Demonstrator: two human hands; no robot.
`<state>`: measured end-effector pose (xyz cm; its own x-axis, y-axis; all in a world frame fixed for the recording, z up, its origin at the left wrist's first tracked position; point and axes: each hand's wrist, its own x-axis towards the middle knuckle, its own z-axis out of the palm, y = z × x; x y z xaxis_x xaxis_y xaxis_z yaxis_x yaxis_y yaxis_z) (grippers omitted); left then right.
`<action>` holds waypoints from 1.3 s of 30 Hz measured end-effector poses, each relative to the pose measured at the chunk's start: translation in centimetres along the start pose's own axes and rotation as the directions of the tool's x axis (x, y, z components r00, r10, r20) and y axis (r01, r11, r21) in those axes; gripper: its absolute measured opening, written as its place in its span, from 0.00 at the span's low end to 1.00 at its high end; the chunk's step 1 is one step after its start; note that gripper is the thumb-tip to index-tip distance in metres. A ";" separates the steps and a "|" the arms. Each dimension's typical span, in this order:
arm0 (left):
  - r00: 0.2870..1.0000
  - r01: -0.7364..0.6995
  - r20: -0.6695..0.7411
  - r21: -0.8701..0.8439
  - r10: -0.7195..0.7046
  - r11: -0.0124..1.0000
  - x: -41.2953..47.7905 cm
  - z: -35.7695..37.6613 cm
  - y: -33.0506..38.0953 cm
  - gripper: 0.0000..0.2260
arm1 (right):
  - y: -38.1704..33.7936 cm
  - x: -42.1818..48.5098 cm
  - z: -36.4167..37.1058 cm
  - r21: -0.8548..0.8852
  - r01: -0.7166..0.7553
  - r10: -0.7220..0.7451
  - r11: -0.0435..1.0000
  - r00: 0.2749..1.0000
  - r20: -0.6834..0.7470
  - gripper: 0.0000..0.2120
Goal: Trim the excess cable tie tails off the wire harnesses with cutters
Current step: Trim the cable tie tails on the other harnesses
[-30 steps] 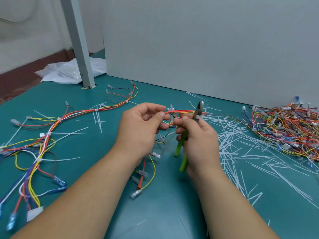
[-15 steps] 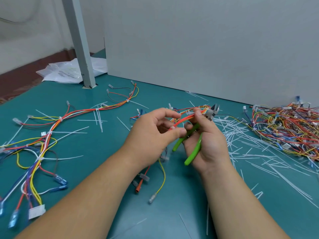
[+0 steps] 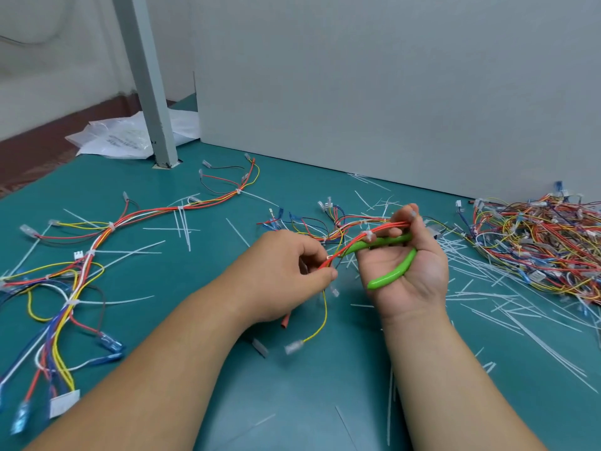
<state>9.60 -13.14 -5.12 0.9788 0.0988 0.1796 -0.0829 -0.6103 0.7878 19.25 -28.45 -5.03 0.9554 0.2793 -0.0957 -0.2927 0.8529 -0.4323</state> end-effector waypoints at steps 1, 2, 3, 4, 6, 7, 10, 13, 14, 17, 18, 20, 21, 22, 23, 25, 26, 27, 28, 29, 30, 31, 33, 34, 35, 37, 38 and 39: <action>0.999 -0.030 -0.041 -0.022 0.029 0.999 0.0 0.1 0.2 0.08 | 0.0 0.0 0.0 -0.046 0.016 -0.017 0.999 1.000 -0.020 0.07; 0.993 -0.048 -0.107 -0.050 0.043 0.998 0.0 0.3 0.4 0.09 | 0.2 0.0 0.1 -0.126 0.027 -0.032 0.992 0.999 -0.036 0.07; 0.983 -0.052 -0.179 -0.091 0.035 0.995 0.0 0.5 0.5 0.09 | 0.5 -0.1 0.3 -0.219 0.030 -0.039 0.975 0.999 -0.037 0.09; 0.971 -0.045 -0.240 -0.136 0.011 0.990 0.1 0.8 0.6 0.09 | 0.9 -0.3 0.4 -0.306 0.028 -0.038 0.952 0.999 -0.024 0.10; 0.951 -0.024 -0.309 -0.164 -0.029 0.986 0.3 1.1 0.6 0.08 | 2.0 -0.9 0.6 -0.437 0.032 -0.017 0.899 0.999 0.038 0.10; 0.949 -0.021 -0.315 -0.148 -0.027 0.989 0.4 1.2 0.4 0.06 | 2.5 -1.3 0.7 -0.509 0.047 -0.004 0.859 0.996 0.084 0.08; 0.950 -0.075 -0.309 -0.114 0.036 0.991 0.3 1.2 0.0 0.03 | 3.4 -2.1 0.8 -0.631 0.121 -0.039 0.767 0.989 0.143 0.05; 0.941 -0.120 -0.318 0.002 0.114 0.993 0.4 1.2 -0.3 0.03 | 3.2 -2.3 0.8 -0.599 0.106 -0.037 0.794 0.991 0.126 0.09; 0.939 -0.134 -0.314 0.034 0.138 0.990 0.4 1.3 -0.3 0.03 | 3.1 -2.2 0.8 -0.592 0.091 -0.031 0.801 0.993 0.110 0.09; 0.938 -0.167 -0.327 -0.146 0.112 0.975 0.3 1.5 0.2 0.06 | 2.5 -1.8 1.1 -0.425 0.005 0.022 0.905 0.998 0.059 0.06; 0.925 -0.170 -0.372 -0.240 0.072 0.956 0.3 1.4 0.5 0.09 | 2.1 -1.6 1.1 -0.319 -0.012 0.031 0.948 0.998 0.052 0.05; 0.874 -0.163 -0.484 -0.372 -0.041 0.914 0.5 0.9 0.8 0.17 | 1.4 -1.4 1.1 -0.158 -0.011 0.020 0.987 0.998 0.057 0.03; 0.849 -0.156 -0.516 -0.448 -0.112 0.880 0.6 0.6 0.9 0.20 | 1.2 -1.4 1.0 -0.110 -0.017 0.024 0.994 0.998 0.065 0.06; 0.829 -0.150 -0.529 -0.520 -0.179 0.841 0.8 0.2 1.0 0.22 | 1.1 -1.4 1.0 -0.082 -0.027 0.033 0.996 0.997 0.073 0.08; 0.816 -0.139 -0.528 -0.576 -0.236 0.805 0.9 -0.1 1.1 0.22 | 1.1 -1.3 0.9 -0.063 -0.037 0.042 0.997 0.996 0.082 0.08; 0.797 -0.108 -0.518 -0.628 -0.310 0.770 1.1 -0.4 1.0 0.20 | 1.3 -1.4 0.9 -0.055 -0.055 0.061 0.997 0.992 0.111 0.08; 0.793 -0.097 -0.516 -0.632 -0.325 0.769 1.2 -0.4 1.0 0.20 | 1.4 -1.5 0.9 -0.061 -0.066 0.073 0.996 0.989 0.125 0.09; 0.791 -0.090 -0.514 -0.633 -0.330 0.769 1.2 -0.4 1.0 0.19 | 1.5 -1.6 0.9 -0.069 -0.076 0.084 0.995 0.988 0.133 0.10; 0.793 -0.085 -0.511 -0.632 -0.331 0.771 1.1 -0.4 1.1 0.20 | 1.7 -1.6 0.9 -0.079 -0.084 0.094 0.993 0.987 0.133 0.11; 0.799 -0.079 -0.503 -0.630 -0.329 0.773 1.1 -0.5 1.2 0.20 | 1.7 -1.7 0.9 -0.090 -0.092 0.103 0.992 0.986 0.131 0.12; 0.809 -0.079 -0.496 -0.625 -0.316 0.777 1.0 -0.5 1.3 0.20 | 1.8 -1.8 1.0 -0.106 -0.097 0.110 0.990 0.985 0.130 0.12; 0.822 -0.092 -0.491 -0.614 -0.289 0.784 0.9 -0.5 1.4 0.20 | 1.8 -1.8 1.1 -0.132 -0.100 0.117 0.986 0.985 0.130 0.11; 0.860 -0.151 -0.485 -0.541 -0.160 0.827 0.6 -0.4 1.4 0.20 | 2.1 -1.9 1.0 -0.259 -0.086 0.122 0.962 0.985 0.124 0.08; 0.886 -0.170 -0.457 -0.473 -0.076 0.864 0.5 -0.3 1.4 0.20 | 2.3 -2.0 1.0 -0.356 -0.074 0.122 0.932 0.986 0.114 0.06; 0.914 -0.170 -0.405 -0.401 -0.008 0.900 0.3 -0.1 1.4 0.18 | 2.6 -2.0 0.9 -0.436 -0.070 0.127 0.897 0.987 0.103 0.04; 0.955 -0.144 -0.289 -0.272 0.062 0.951 0.3 0.6 1.2 0.15 | 3.2 -2.1 0.9 -0.475 -0.086 0.142 0.876 0.986 0.083 0.07; 0.958 -0.145 -0.277 -0.222 0.080 0.964 0.3 1.0 0.9 0.16 | 3.3 -2.0 0.8 -0.459 -0.088 0.139 0.884 0.987 0.079 0.09; 0.951 -0.146 -0.299 -0.192 0.084 0.971 0.2 1.2 0.8 0.16 | 3.3 -2.0 0.8 -0.454 -0.078 0.127 0.888 0.989 0.080 0.09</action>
<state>10.01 -14.59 -5.17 0.8674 0.2776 0.4130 -0.2593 -0.4562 0.8513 16.36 -25.86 -5.55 0.9041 0.4202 -0.0780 -0.3162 0.5350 -0.7834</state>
